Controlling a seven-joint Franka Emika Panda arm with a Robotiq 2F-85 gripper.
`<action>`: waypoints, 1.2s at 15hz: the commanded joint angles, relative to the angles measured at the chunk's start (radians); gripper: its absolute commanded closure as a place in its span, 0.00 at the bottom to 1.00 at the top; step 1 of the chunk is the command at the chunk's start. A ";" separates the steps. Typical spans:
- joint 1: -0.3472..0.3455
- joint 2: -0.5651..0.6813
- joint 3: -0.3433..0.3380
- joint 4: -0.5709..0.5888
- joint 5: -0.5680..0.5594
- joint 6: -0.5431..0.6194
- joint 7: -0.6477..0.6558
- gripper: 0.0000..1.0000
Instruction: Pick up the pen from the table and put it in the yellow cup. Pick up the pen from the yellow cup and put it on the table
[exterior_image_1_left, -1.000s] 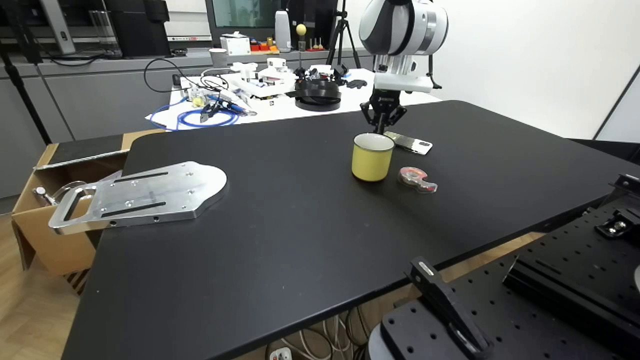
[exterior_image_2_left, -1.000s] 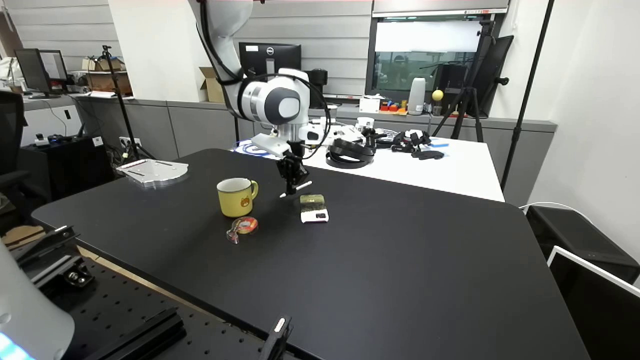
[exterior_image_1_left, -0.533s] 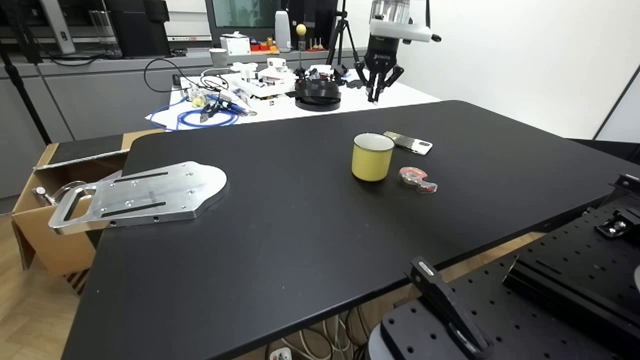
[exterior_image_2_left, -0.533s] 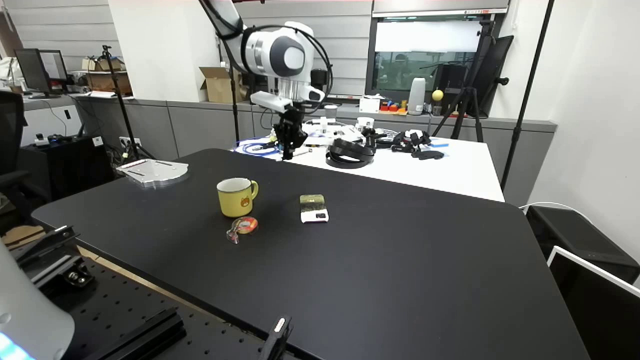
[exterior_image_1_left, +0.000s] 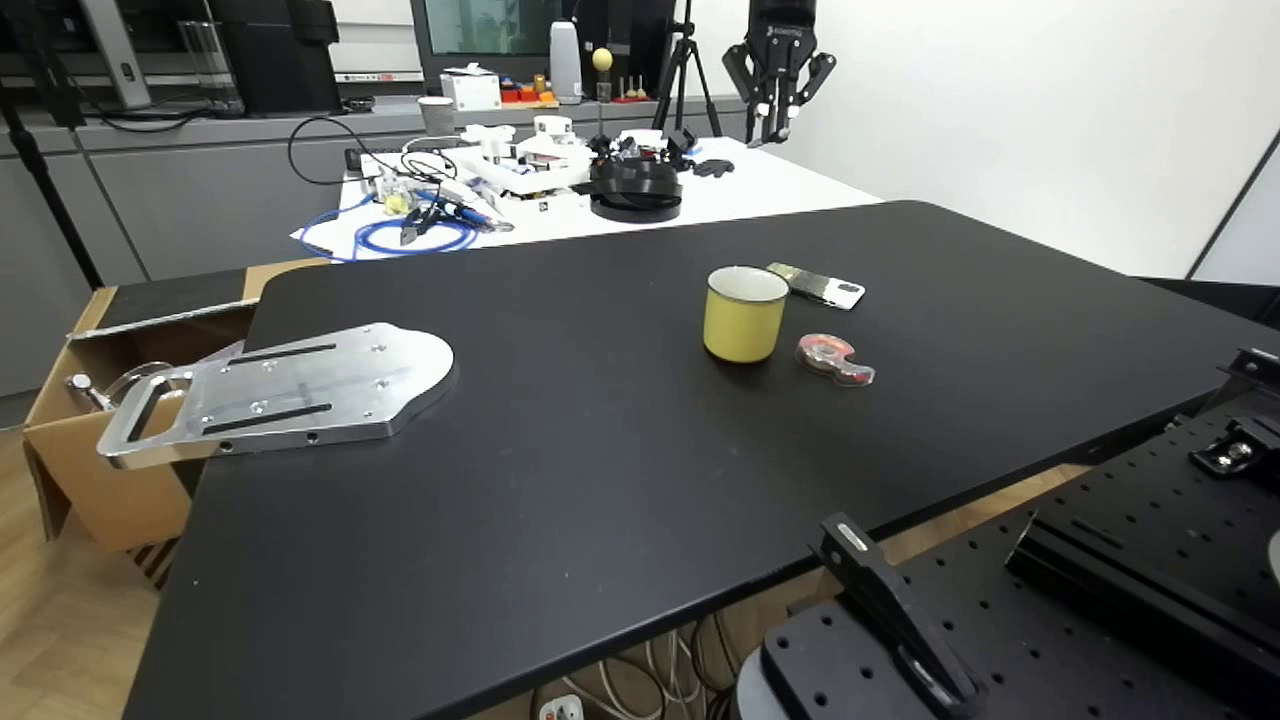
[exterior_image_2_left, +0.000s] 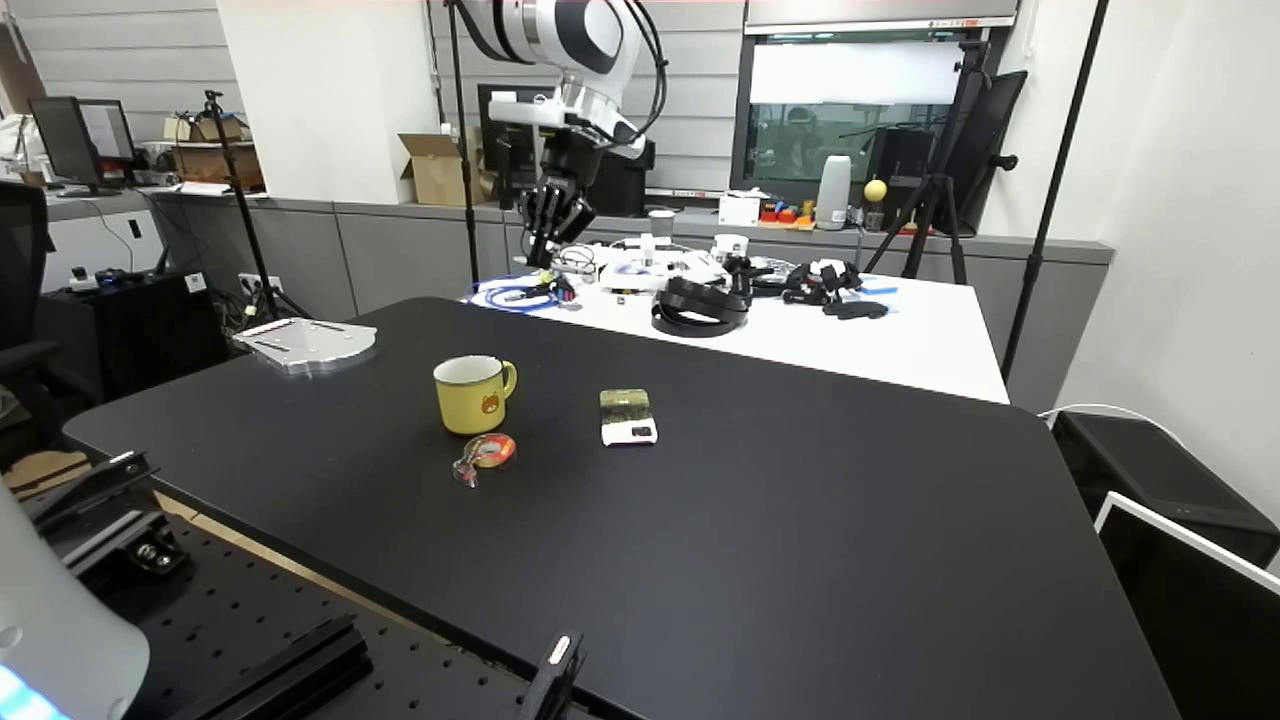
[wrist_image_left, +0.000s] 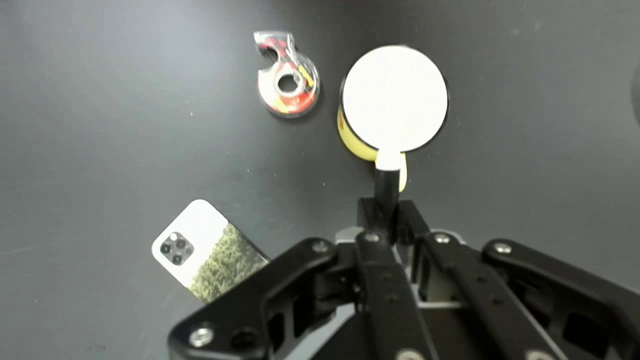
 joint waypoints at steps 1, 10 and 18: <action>-0.018 0.048 0.008 0.089 0.004 -0.198 0.000 0.97; -0.019 0.178 0.014 0.168 0.068 -0.458 0.017 0.97; -0.023 0.260 0.017 0.239 0.147 -0.593 0.023 0.97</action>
